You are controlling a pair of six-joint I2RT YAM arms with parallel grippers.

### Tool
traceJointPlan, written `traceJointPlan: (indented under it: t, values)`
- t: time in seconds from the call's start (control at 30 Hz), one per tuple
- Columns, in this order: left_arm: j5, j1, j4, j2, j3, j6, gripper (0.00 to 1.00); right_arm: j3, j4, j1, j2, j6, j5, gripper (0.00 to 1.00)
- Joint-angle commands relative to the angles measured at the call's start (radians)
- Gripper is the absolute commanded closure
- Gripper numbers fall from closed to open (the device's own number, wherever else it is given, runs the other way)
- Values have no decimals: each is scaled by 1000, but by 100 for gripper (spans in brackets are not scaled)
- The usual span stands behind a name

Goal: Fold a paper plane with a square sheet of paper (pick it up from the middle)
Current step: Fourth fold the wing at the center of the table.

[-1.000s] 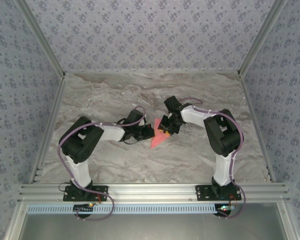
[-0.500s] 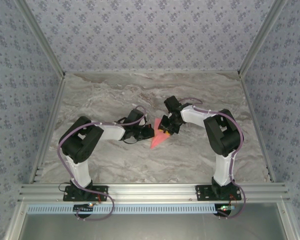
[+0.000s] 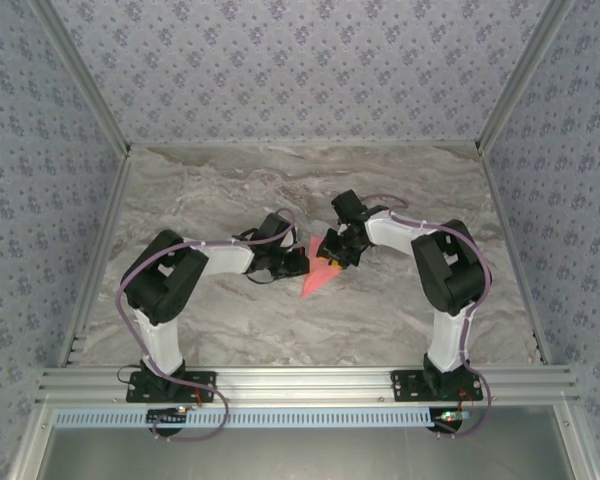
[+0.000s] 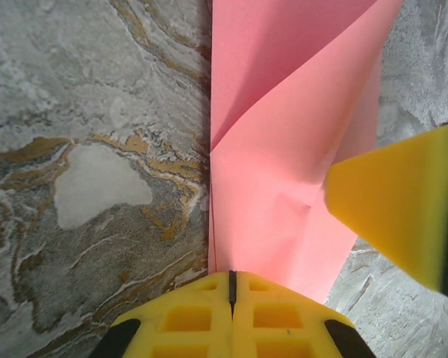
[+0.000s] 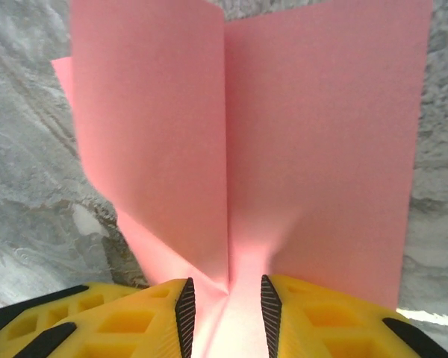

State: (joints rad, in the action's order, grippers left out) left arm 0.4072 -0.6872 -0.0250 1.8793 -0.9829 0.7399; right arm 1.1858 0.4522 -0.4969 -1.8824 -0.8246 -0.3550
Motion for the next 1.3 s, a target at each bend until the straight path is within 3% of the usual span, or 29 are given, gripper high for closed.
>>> traceJointPlan:
  t: [0.0,0.2,0.33,0.93,1.27]
  values:
    - [-8,-3,95,41,-5,-32,100,-20,-12,5,87,44,-15,69]
    - [-8,-4,98,44,-7,-33,100,-44,-88,-10,96,98,-76,90]
    - [-10,-3,102,46,-10,-34,100,-45,-122,-26,57,115,-103,97]
    - [-5,-4,111,29,-36,-33,100,-141,-127,-25,-20,149,-43,100]
    - [-64,0,107,-108,-106,-41,98,-175,-144,-16,-38,148,-13,100]
